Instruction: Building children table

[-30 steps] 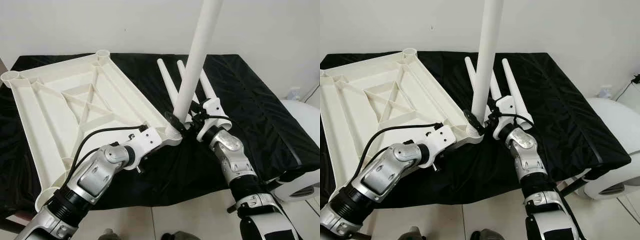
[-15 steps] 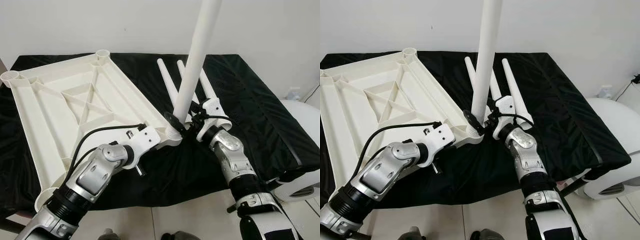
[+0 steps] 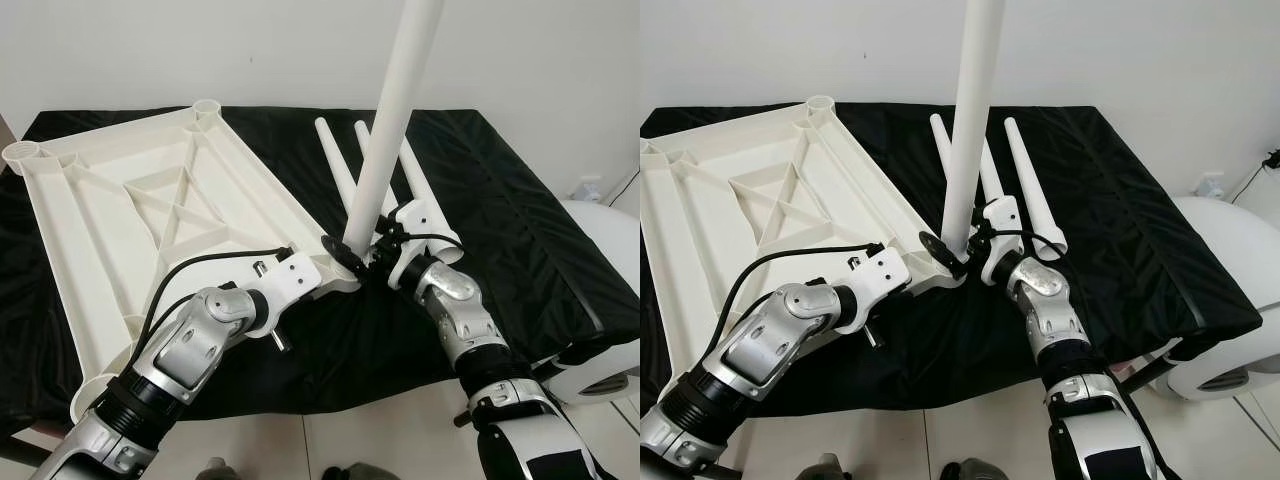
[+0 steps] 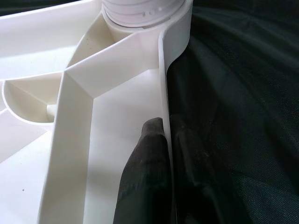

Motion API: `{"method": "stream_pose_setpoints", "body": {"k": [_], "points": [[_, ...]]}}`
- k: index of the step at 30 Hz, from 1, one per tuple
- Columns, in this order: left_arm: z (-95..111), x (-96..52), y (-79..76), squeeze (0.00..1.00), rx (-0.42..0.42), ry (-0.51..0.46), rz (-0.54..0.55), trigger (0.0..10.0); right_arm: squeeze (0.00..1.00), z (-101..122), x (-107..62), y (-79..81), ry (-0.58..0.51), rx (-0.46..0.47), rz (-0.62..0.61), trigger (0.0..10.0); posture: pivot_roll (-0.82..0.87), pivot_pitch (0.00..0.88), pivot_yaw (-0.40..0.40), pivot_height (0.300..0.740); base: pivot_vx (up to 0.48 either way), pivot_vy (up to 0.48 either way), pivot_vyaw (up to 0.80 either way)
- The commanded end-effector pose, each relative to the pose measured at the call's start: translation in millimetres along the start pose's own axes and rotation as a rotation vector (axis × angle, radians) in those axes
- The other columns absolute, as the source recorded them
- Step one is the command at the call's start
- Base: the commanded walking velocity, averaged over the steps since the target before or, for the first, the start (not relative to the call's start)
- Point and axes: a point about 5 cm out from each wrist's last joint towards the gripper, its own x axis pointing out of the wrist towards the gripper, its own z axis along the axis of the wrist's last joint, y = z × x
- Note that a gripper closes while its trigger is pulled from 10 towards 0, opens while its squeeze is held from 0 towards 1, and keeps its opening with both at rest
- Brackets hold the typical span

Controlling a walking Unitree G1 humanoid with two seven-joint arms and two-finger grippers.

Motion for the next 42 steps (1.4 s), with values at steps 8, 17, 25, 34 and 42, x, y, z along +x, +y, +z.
{"method": "stream_pose_setpoints", "body": {"k": [8, 17, 25, 34, 42], "points": [[-17, 4.3, -7.5, 0.00, -0.017, 0.078, -0.020, 10.0, 0.00, -6, 6.1, 0.1, 0.015, 0.020, -0.009, 10.0, 0.04, 0.000, -0.071, 0.740, 0.000, 0.000, 0.00], [-16, 4.2, -7.8, 0.00, -0.014, 0.074, -0.022, 10.0, 0.00, -2, 13.2, -4.6, -0.006, 0.031, -0.034, 4.5, 0.04, 0.001, -0.069, 0.740, 0.000, 0.000, 0.00], [-15, 4.5, -9.6, 0.00, -0.014, 0.070, -0.025, 10.0, 0.00, -4, 15.2, -10.8, 0.019, 0.034, -0.085, 0.0, 0.04, 0.003, -0.074, 0.740, 0.000, 0.000, 0.00], [-15, 3.6, -10.9, 0.00, -0.018, 0.066, -0.023, 10.0, 0.00, -13, 10.2, -8.4, 0.036, 0.046, -0.140, 10.0, 0.04, 0.008, -0.080, 0.740, 0.000, 0.000, 0.00], [-11, 3.2, -18.3, 0.00, -0.009, 0.039, -0.055, 10.0, 0.00, -11, 12.2, -0.9, -0.035, 0.077, -0.286, 10.0, 0.04, 0.005, -0.082, 0.740, 0.000, 0.000, 0.00]]}}
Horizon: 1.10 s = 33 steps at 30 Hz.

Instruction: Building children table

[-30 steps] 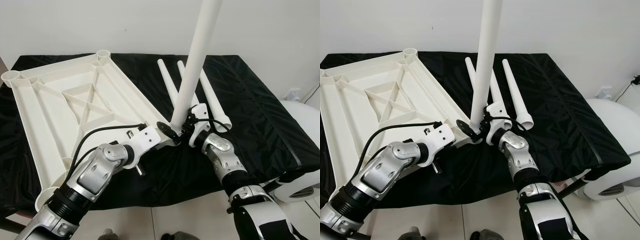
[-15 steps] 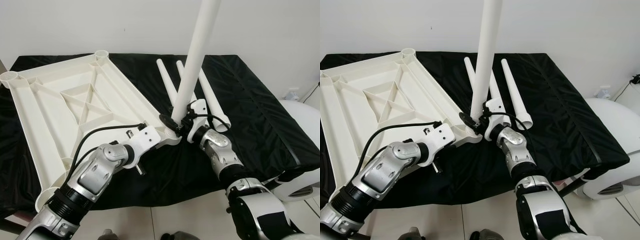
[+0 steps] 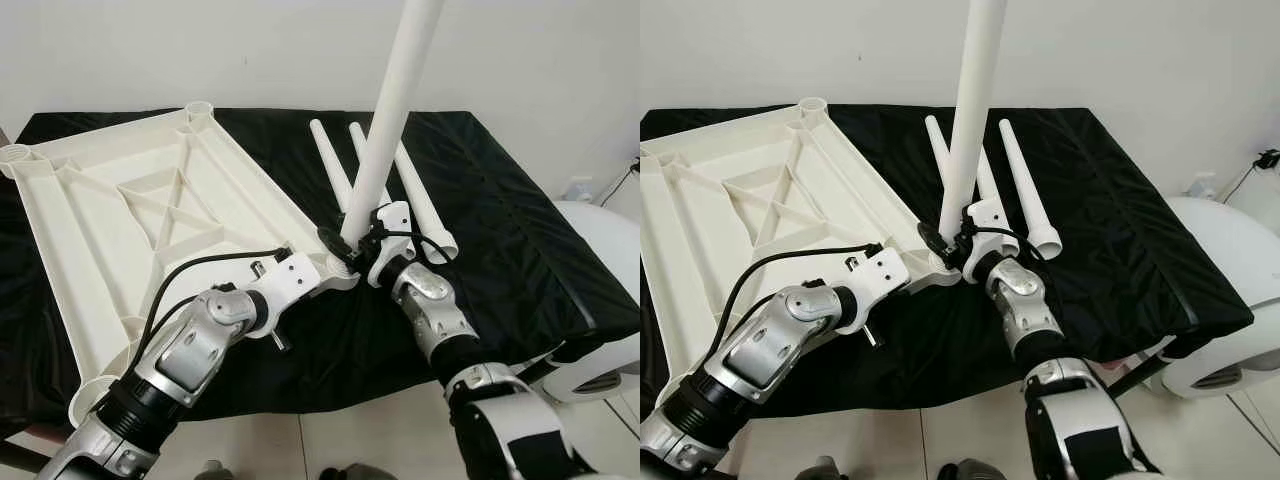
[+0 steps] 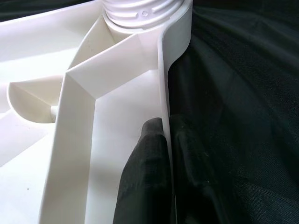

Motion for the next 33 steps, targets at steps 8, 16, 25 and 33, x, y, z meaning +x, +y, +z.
{"method": "stream_pose_setpoints", "body": {"k": [8, 16, 25, 33], "points": [[-8, 2.2, -17.5, 0.00, 0.009, 0.027, -0.082, 10.0, 0.00, 0, -5.5, -5.0, -0.036, 0.029, -0.197, 10.0, 0.04, 0.000, -0.085, 0.740, 0.000, 0.000, 0.00], [-8, 2.2, -18.3, 0.00, 0.016, 0.021, -0.087, 10.0, 0.00, 1, -5.0, 2.7, -0.056, 0.051, -0.354, 10.0, 0.04, 0.000, -0.091, 0.740, 0.000, 0.000, 0.00], [-7, 3.9, -18.3, 0.00, 0.021, 0.015, -0.090, 10.0, 0.00, 4, 3.0, 14.0, -0.026, 0.047, -0.523, 10.0, 0.04, 0.000, -0.096, 0.740, 0.000, 0.000, 0.00], [-7, 3.7, -18.3, 0.00, 0.021, 0.015, -0.086, 10.0, 0.00, 3, -5.3, 5.2, -0.012, 0.021, -0.555, 10.0, 0.05, 0.000, -0.100, 0.740, 0.000, 0.000, 0.00]]}}
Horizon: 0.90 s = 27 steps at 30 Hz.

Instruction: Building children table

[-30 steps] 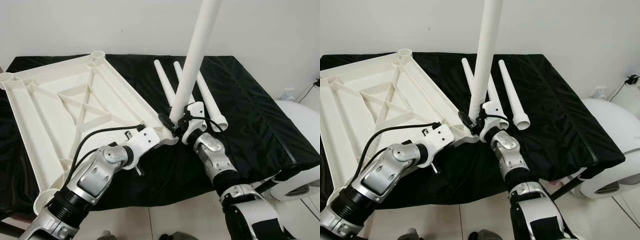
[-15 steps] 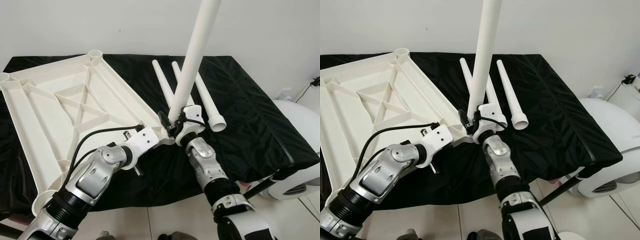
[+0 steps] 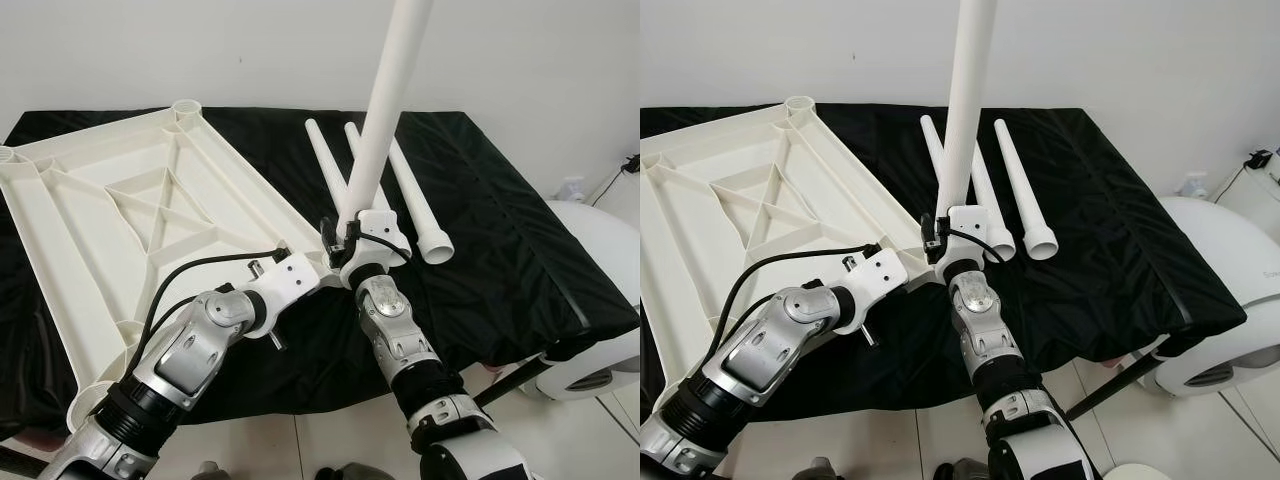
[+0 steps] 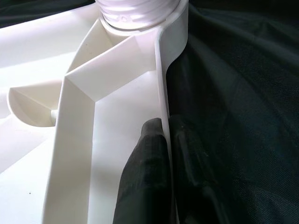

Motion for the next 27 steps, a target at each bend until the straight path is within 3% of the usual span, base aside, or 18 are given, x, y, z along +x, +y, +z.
{"method": "stream_pose_setpoints", "body": {"k": [1, 2, 3, 10, 17, 18, 22, 27], "points": [[-8, 3.9, -18.0, 0.00, 0.000, 0.015, -0.095, 10.0, 0.18, 1, -3.9, -31.0, -0.004, 0.001, -0.145, 10.0, 0.04, 0.000, -0.102, 0.740, 0.000, 0.000, 0.00], [-9, 4.0, -18.2, 0.00, 0.001, 0.016, -0.095, 10.0, 0.18, 1, -5.2, -34.2, -0.008, 0.001, -0.144, 10.0, 0.04, 0.000, -0.102, 0.740, 0.000, 0.000, 0.00], [-9, 4.1, -18.3, 0.00, 0.001, 0.016, -0.095, 10.0, 1.00, 1, -7.2, -38.1, -0.012, 0.010, -0.129, 10.0, 0.04, 0.000, -0.103, 0.740, 0.000, 0.000, 0.00], [-9, 4.5, -18.1, 0.00, 0.002, 0.014, -0.094, 10.0, 1.00, 2, -13.6, -48.1, -0.022, 0.042, -0.055, 10.0, 0.04, 0.000, -0.101, 0.740, 0.000, 0.000, 0.00], [-8, 5.6, -18.5, 0.00, 0.003, 0.013, -0.097, 10.0, 1.00, 0, -15.0, -61.4, 0.001, -0.002, 0.078, 10.0, 0.03, 0.000, -0.097, 0.740, 0.000, 0.000, 0.00], [-7, 5.6, -18.5, 0.00, 0.003, 0.014, -0.098, 10.0, 0.00, -1, -15.2, -62.8, 0.008, -0.021, 0.120, 10.0, 0.03, 0.000, -0.097, 0.740, 0.000, 0.000, 0.00], [-8, 5.6, -18.5, 0.00, 0.003, 0.014, -0.098, 10.0, 0.00, -2, -15.9, -63.5, 0.012, -0.036, 0.169, 10.0, 0.03, 0.000, -0.095, 0.740, 0.000, 0.000, 0.00], [-8, 5.3, -17.6, 0.00, 0.003, 0.015, -0.095, 10.0, 0.00, -4, -19.4, -66.3, 0.061, -0.072, 0.401, 10.0, 0.04, 0.000, -0.093, 0.740, 0.000, 0.000, 0.00]]}}
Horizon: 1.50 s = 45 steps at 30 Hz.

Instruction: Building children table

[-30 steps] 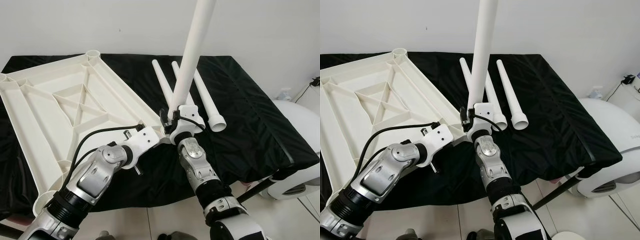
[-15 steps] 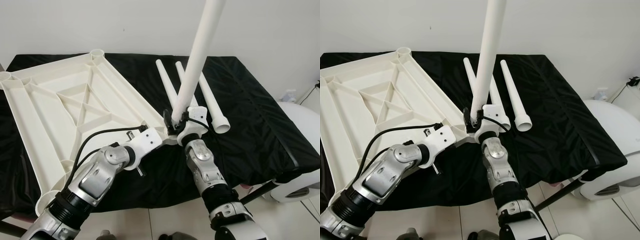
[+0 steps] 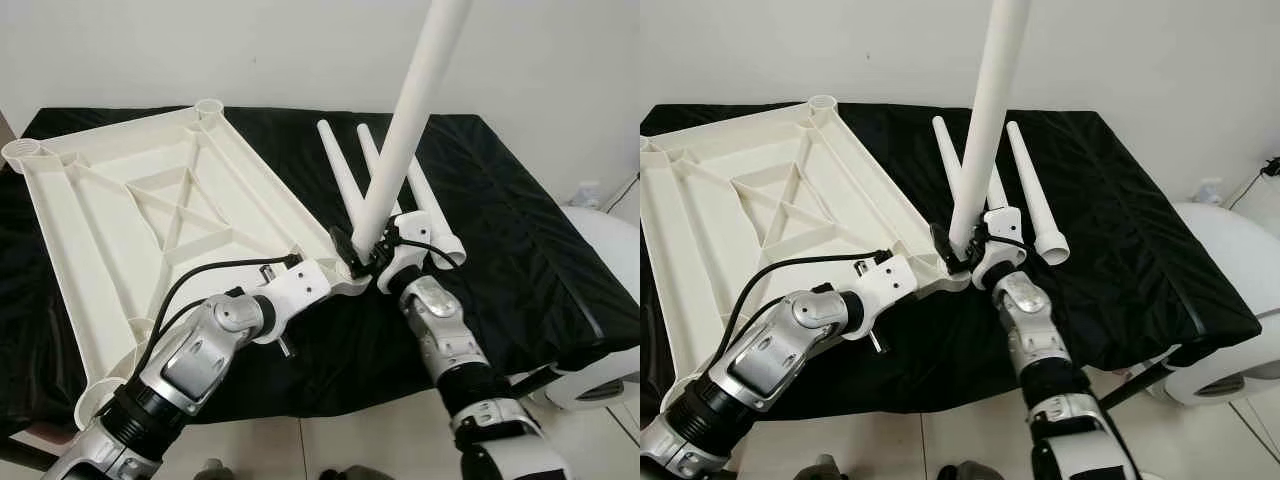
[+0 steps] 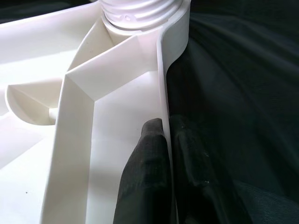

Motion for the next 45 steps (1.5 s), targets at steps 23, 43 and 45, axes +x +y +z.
{"method": "stream_pose_setpoints", "body": {"k": [23, 43, 45], "points": [[-11, 3.0, -6.6, 0.00, -0.027, 0.036, -0.048, 10.0, 0.00, 4, -7.1, -22.6, 0.053, 0.015, 0.288, 0.0, 0.04, 0.000, -0.082, 0.740, 0.000, 0.000, 0.00], [-10, 2.8, -6.4, 0.00, -0.037, 0.030, -0.041, 10.0, 0.00, 2, 10.4, 25.9, -0.013, 0.099, 0.073, 10.0, 0.03, 0.004, -0.093, 0.740, 0.000, 0.000, 0.00], [-10, 2.9, -6.6, 0.00, -0.037, 0.030, -0.042, 10.0, 0.00, 3, 11.5, 29.1, -0.019, 0.095, 0.051, 10.0, 0.03, 0.004, -0.092, 0.740, 0.000, 0.000, 0.00]]}}
